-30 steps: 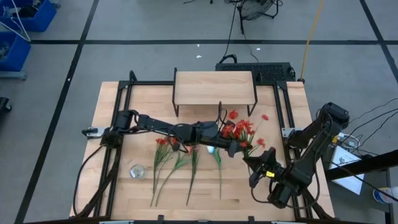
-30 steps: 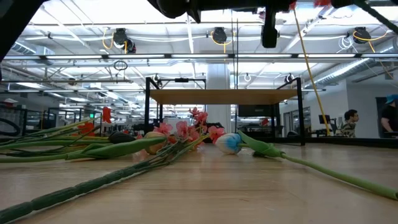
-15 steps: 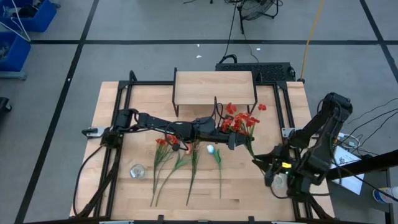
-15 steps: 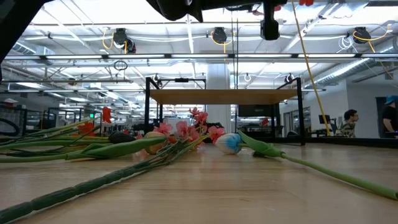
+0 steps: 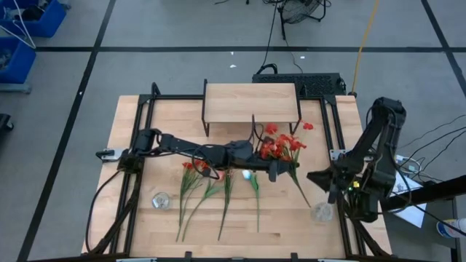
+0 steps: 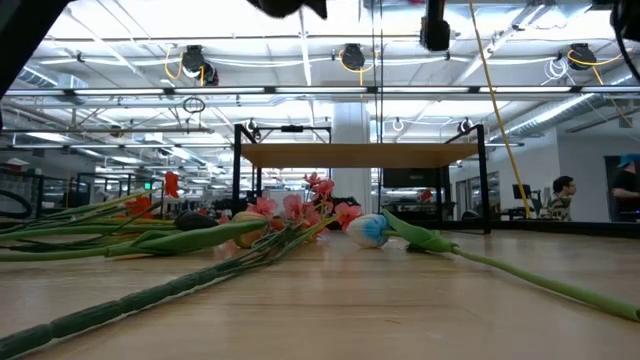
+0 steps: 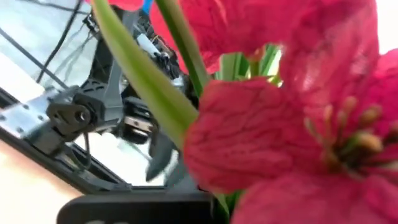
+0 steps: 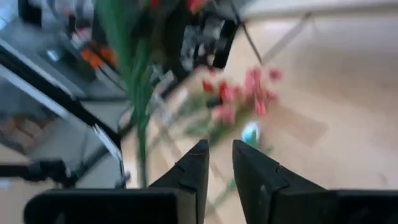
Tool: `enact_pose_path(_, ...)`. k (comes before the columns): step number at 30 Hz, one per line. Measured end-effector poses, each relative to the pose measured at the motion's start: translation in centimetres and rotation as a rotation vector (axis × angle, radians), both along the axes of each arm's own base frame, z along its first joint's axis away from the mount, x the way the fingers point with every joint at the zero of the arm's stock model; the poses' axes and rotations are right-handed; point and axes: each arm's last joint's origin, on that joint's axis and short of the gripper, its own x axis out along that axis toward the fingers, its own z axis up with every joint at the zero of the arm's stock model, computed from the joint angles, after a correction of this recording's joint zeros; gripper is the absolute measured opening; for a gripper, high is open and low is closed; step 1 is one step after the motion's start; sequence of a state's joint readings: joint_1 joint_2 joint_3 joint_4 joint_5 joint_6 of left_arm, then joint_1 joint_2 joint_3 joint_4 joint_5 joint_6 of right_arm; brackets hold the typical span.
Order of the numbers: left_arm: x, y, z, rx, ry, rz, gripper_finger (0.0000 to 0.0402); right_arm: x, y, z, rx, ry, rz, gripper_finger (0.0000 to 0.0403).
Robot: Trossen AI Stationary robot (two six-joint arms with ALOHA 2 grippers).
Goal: Pick and place flowers into a vace then onto a shelf
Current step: Put the right orange flowers into the right transparent vase
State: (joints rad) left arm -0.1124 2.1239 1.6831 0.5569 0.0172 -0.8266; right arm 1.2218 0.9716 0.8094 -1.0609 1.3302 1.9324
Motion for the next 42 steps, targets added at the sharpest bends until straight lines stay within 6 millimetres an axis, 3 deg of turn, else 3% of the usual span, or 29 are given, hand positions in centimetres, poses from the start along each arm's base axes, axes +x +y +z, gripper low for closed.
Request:
enact_pose_path(6,0.4,-1.2,2.8,0.217,0.035,0.006,0.0011,-0.9,-2.4,-1.9,-0.034,-0.073,-0.011,0.0056)
enact_pose_path(17,0.3,-1.5,3.1,0.284,0.015,0.013,0.0016,-2.0,-5.5,-5.1,0.036,-0.100,-0.024,0.0056)
enact_pose_path(23,0.9,-1.5,2.5,0.308,0.001,0.036,0.0010,-2.2,-6.0,-5.5,0.032,-0.131,-0.032,0.0056)
enact_pose_path(27,2.8,-1.9,2.0,0.311,-0.002,-0.014,0.0012,-2.2,-6.1,-5.5,0.015,-0.168,-0.043,0.0055)
enact_pose_path(34,5.6,-3.1,3.5,0.426,0.002,-0.106,0.0015,-2.2,-6.0,-5.5,0.011,-0.165,-0.042,0.0055)
enact_pose_path(38,6.4,-4.0,1.5,0.473,-0.011,-0.129,0.0008,-2.2,-6.0,-5.5,0.006,-0.163,-0.041,0.0055)
enact_pose_path(42,6.4,-4.8,1.3,0.480,-0.003,-0.125,0.0014,-2.2,-6.0,-5.6,0.002,-0.137,-0.033,0.0055)
